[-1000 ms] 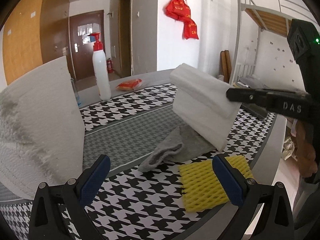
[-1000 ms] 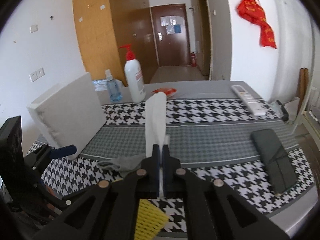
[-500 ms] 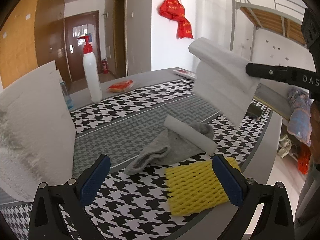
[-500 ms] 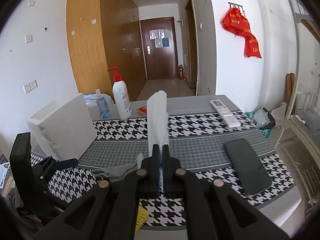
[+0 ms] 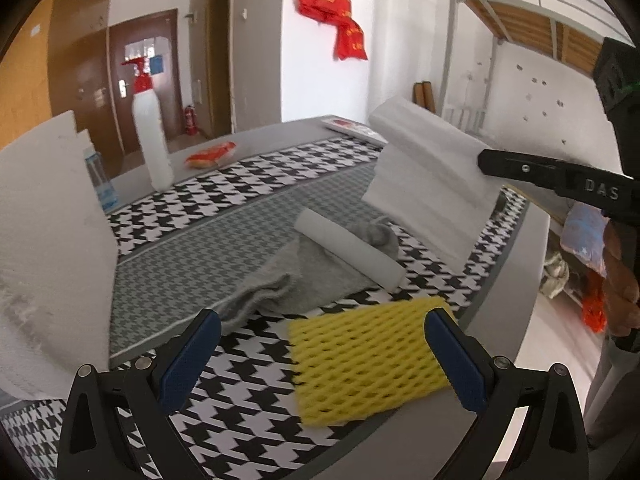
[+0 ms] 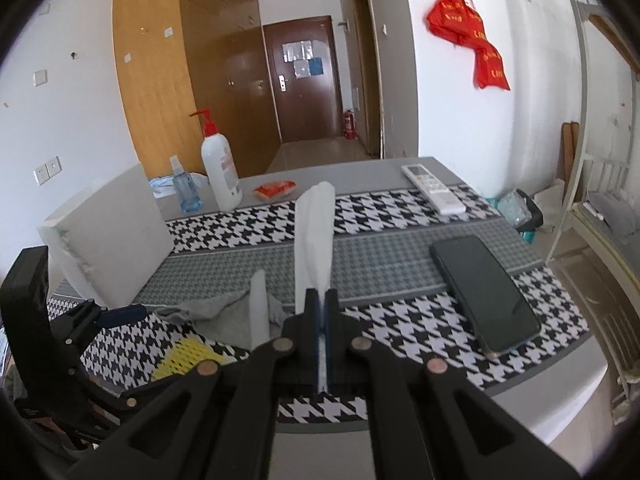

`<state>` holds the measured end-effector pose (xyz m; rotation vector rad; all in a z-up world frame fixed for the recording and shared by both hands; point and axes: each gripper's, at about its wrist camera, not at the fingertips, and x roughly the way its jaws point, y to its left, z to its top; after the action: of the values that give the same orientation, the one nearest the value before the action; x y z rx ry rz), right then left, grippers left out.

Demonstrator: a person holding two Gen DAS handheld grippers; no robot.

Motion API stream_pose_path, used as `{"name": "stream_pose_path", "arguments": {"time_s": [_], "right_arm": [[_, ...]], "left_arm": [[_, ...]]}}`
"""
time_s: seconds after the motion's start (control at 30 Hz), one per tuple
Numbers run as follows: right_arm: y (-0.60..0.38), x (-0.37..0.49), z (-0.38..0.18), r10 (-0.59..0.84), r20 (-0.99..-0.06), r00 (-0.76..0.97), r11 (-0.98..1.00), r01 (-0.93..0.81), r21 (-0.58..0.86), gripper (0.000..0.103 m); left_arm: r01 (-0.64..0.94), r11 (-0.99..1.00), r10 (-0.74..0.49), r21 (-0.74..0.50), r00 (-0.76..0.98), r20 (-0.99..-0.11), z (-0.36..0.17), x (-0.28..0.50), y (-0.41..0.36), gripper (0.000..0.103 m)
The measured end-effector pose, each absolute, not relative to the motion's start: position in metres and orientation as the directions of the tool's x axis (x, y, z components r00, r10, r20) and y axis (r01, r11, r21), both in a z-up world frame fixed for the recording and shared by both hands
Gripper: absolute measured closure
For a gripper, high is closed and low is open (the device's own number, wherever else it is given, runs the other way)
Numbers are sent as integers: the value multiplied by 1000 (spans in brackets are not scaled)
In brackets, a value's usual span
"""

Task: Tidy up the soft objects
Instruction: 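Close the left tool on the yellow foam net sponge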

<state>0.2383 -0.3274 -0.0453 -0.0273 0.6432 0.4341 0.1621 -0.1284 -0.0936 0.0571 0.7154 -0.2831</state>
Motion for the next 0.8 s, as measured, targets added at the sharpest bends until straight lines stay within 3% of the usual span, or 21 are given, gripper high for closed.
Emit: {"name": "stream_pose_path", "arguments": {"time_s": [0.27, 0.5, 0.8], "right_arm": [[-331, 241, -57, 364, -611, 703, 918, -383, 107, 99], [-334, 243, -70, 343, -636, 691, 925, -365, 103, 99], [-340, 247, -81, 339, -661, 670, 929, -349, 122, 95]], "left_arm": [[307, 949, -264, -64, 669, -695, -101, 164, -139, 3], [307, 947, -267, -90, 602, -753, -115, 169, -138, 24], [313, 946, -267, -87, 597, -757, -115, 168, -142, 39]]}}
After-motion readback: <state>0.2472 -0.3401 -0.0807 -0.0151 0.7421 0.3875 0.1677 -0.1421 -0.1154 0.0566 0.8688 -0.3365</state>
